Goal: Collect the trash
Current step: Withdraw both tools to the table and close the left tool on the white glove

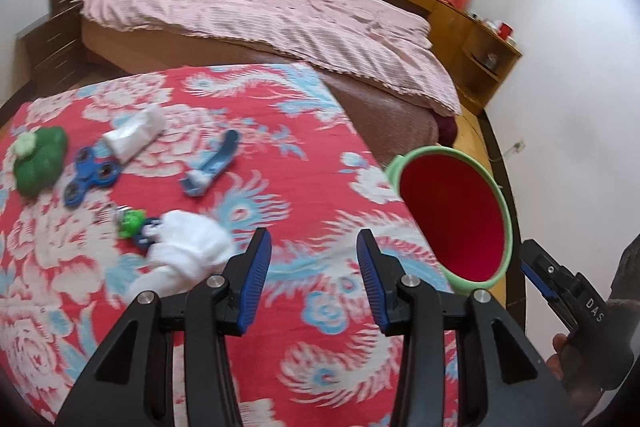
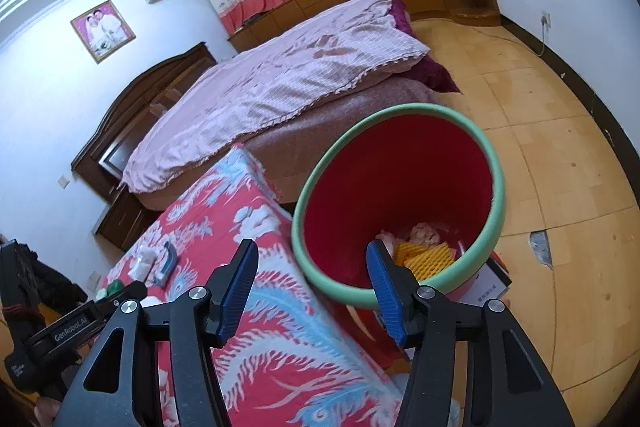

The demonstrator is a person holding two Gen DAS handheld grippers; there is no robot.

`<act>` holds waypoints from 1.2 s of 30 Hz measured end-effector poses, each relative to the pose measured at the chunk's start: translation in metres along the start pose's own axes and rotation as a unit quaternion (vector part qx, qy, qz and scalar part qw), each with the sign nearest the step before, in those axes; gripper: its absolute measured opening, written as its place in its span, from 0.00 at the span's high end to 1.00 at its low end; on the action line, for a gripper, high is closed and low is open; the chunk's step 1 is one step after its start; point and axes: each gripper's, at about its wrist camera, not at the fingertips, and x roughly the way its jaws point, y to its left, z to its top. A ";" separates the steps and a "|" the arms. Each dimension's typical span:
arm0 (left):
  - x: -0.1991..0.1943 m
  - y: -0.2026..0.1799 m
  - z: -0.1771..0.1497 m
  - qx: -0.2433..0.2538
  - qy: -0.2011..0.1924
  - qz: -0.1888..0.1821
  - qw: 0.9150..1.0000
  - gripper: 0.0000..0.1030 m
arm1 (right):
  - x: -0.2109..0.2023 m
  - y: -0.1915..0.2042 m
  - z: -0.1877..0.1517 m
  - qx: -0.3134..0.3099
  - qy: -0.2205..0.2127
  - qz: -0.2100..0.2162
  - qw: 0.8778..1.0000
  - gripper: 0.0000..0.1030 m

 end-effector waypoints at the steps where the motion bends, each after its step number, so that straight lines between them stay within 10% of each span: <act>1: -0.002 0.005 -0.001 -0.003 -0.001 0.003 1.000 0.57 | 0.000 0.002 -0.001 -0.002 0.002 0.000 1.000 0.42; 17: -0.001 0.072 -0.013 -0.055 0.004 0.066 0.996 0.54 | 0.009 0.026 -0.016 -0.024 0.022 -0.005 0.999 0.38; 36: 0.025 0.068 -0.015 -0.044 0.016 0.057 0.997 0.57 | 0.018 0.034 -0.023 -0.031 0.037 -0.007 0.999 0.37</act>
